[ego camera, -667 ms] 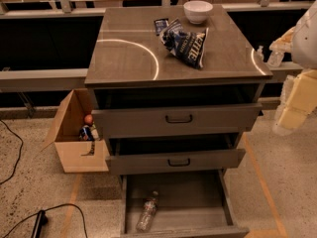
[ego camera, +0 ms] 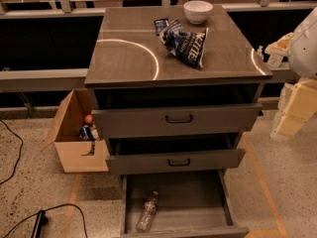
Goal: Pick water bottle from bottom drawer and place on counter
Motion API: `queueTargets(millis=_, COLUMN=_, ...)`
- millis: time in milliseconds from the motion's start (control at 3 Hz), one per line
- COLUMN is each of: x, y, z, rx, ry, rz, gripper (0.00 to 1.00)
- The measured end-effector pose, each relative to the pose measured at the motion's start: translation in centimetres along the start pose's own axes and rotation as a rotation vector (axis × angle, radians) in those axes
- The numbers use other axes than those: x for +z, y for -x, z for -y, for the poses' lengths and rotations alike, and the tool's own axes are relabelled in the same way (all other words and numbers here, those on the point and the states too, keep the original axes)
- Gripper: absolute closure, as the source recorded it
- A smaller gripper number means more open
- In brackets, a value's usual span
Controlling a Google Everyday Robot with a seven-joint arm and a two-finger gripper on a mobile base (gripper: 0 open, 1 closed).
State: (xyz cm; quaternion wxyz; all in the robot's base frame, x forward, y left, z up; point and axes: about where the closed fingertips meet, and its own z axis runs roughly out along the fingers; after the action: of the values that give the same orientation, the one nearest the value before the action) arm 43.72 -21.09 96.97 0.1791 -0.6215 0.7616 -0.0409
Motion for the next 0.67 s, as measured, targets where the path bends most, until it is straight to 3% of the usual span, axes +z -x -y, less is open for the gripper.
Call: queueTargets(millis=667, x=8.4, y=0.3, z=-2.7, rx=-0.176, ry=-0.035, rz=0.119, gripper=0.00)
